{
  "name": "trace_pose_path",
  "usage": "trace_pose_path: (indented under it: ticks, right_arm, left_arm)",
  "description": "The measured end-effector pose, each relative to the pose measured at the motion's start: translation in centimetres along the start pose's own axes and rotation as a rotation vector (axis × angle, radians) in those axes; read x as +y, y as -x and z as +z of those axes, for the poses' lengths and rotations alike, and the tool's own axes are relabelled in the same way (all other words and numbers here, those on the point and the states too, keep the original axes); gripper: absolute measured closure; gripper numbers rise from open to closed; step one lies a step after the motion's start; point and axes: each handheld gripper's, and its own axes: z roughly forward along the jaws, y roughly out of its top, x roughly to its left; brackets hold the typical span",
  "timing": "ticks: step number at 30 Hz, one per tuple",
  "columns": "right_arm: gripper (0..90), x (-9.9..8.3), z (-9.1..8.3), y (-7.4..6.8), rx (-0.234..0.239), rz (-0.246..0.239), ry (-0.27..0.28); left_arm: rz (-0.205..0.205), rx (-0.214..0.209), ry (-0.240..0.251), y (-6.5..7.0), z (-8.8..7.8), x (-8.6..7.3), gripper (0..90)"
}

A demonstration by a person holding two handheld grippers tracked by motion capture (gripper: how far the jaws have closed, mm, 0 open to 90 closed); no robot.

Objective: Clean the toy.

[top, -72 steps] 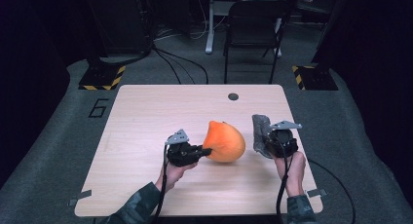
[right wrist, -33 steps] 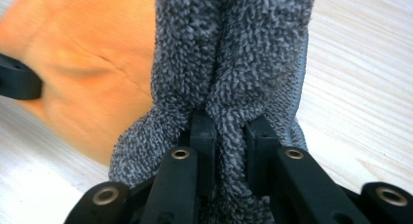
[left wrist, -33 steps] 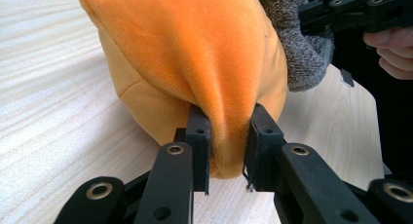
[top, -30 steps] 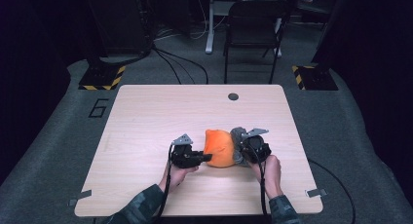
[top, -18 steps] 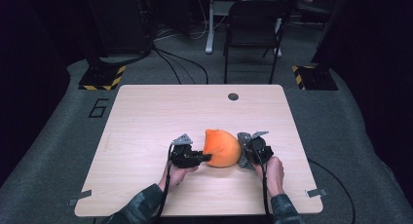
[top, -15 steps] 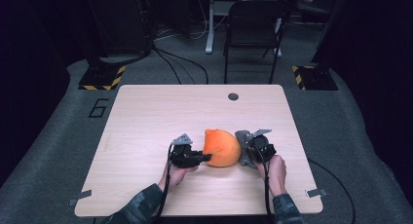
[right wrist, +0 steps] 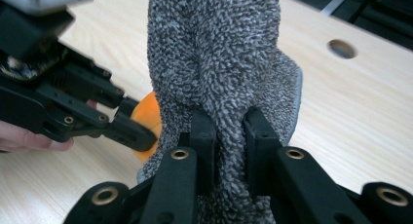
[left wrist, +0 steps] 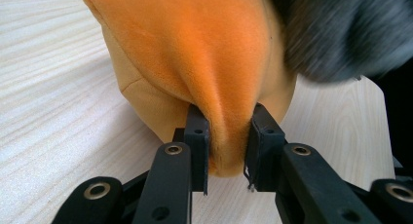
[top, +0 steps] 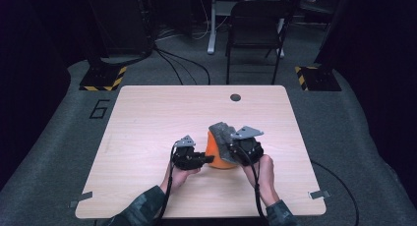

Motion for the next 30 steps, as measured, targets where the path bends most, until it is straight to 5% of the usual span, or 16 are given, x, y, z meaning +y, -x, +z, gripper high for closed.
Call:
trace_pose_path:
  ticks: [4,30]
  right_arm:
    - [77.1,-0.9,1.8,0.1,-0.012,-0.023,-0.049]
    - [76.4,-4.5,3.0,5.8,-0.092,0.118,-0.173]
  left_arm:
    - [0.000,-0.002,-0.004,-0.1,0.1,-0.1,73.8]
    - [-0.002,-0.004,-0.002,0.1,0.1,-0.1,73.4]
